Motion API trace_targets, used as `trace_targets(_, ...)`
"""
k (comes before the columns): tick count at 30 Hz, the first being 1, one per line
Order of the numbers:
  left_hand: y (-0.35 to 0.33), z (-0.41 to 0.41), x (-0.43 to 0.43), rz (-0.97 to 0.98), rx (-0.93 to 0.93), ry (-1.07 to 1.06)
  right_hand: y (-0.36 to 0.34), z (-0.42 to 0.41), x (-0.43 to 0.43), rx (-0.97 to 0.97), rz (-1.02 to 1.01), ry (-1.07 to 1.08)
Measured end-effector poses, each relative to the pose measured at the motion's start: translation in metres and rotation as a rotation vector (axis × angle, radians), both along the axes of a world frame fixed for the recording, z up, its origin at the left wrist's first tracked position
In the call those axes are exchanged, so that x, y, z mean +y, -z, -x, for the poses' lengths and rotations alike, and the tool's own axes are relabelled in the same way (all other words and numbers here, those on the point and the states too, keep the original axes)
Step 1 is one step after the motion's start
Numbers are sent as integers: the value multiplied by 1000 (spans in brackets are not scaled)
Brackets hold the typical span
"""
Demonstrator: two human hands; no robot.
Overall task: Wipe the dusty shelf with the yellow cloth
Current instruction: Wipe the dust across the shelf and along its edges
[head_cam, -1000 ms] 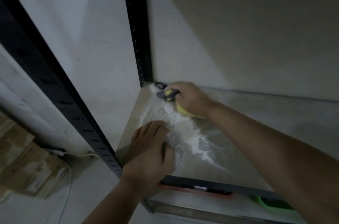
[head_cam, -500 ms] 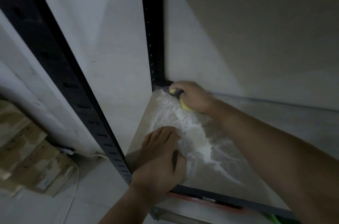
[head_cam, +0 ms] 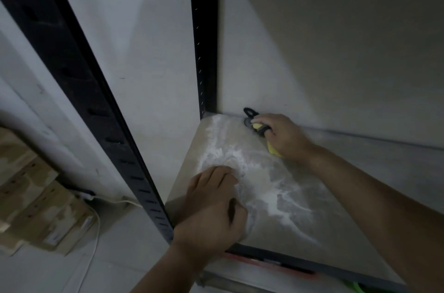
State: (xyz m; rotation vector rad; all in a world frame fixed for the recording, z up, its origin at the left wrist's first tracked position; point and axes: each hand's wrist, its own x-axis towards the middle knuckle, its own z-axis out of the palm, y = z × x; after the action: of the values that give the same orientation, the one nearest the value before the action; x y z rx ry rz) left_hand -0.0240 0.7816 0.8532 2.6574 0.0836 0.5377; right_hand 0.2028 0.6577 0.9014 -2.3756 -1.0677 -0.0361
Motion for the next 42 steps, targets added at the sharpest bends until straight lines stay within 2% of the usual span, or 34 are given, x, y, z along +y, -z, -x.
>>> trace_targets(3,0,0,-1,2,14,5,10,22,14,18,4,-56)
trace_targets(7,-7,4,0,48,30,27,8,51,10,175,-29,-121)
trace_targets(10,-11,16,4,94,30,138,-8,54,-27,146,-212,92)
trace_targets(12,-12,35,7,187,13,237,-14,52,-69,113,-352,326)
trace_targets(13,-12,49,9,252,-4,275,-14,51,-93,72,-342,463)
trace_targets(15,-6,82,13,351,-37,270,-6,48,-146,108,-223,609)
trace_targets(17,-2,110,21,392,-109,120,0,56,-188,206,11,528)
trace_targets(19,-5,123,35,425,-199,-98,6,72,-214,92,238,404)
trace_targets(22,-34,111,53,507,-254,-214,11,94,-211,23,311,431)
trace_targets(25,-82,79,64,571,-316,-74,11,106,-175,0,320,452)
trace_targets(29,-123,43,65,651,-410,54,17,140,-94,-1,235,552)
trace_targets(33,-119,38,58,725,-415,-28,19,171,1,-28,201,380)
trace_targets(35,-117,38,59,732,-394,-38,14,162,17,7,213,323)
trace_targets(38,-117,37,60,744,-415,-30,-1,137,-11,167,-25,276)
trace_targets(40,-115,35,59,767,-434,-24,-8,117,-57,177,-225,304)
trace_targets(41,-114,35,58,774,-448,-24,-10,103,-85,148,-253,364)
trace_targets(42,-114,34,57,776,-461,-25,-9,88,-116,102,-197,461)
